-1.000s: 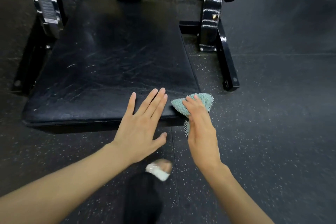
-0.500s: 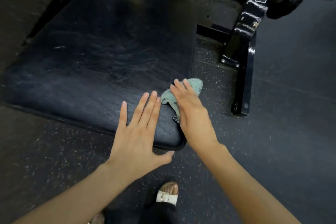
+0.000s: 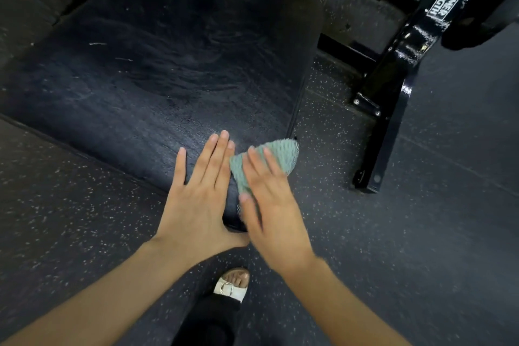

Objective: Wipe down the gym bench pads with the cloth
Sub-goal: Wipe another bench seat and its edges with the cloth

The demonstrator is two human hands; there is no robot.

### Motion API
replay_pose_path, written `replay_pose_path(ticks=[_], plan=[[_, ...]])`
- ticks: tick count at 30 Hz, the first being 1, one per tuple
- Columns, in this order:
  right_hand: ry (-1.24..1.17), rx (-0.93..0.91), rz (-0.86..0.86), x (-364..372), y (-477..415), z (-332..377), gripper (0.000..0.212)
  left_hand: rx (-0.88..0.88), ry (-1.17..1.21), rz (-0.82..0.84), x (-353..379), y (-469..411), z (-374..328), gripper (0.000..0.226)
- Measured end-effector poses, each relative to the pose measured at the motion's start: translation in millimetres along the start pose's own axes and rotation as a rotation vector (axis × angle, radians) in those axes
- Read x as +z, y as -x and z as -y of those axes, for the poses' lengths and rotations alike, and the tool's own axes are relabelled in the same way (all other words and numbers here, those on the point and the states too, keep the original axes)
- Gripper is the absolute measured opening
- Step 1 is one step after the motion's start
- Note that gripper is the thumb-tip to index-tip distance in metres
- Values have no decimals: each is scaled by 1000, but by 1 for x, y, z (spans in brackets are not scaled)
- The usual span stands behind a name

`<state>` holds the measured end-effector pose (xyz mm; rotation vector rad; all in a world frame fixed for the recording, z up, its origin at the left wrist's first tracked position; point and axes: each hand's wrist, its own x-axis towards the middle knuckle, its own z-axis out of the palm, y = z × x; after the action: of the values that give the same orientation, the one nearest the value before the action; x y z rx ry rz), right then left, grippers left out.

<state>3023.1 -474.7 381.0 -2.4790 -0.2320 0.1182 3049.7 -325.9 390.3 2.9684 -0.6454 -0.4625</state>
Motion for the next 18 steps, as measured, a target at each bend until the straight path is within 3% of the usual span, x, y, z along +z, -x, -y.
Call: replay_pose_path(ticks=[7,18], plan=[[123,-128,54,-8,-16,-29,49,-84,30,1,1,-2,-11,137],[175,-499,124,-30,-72,-81,47,-216,-42,-68,3,0,-27,139]])
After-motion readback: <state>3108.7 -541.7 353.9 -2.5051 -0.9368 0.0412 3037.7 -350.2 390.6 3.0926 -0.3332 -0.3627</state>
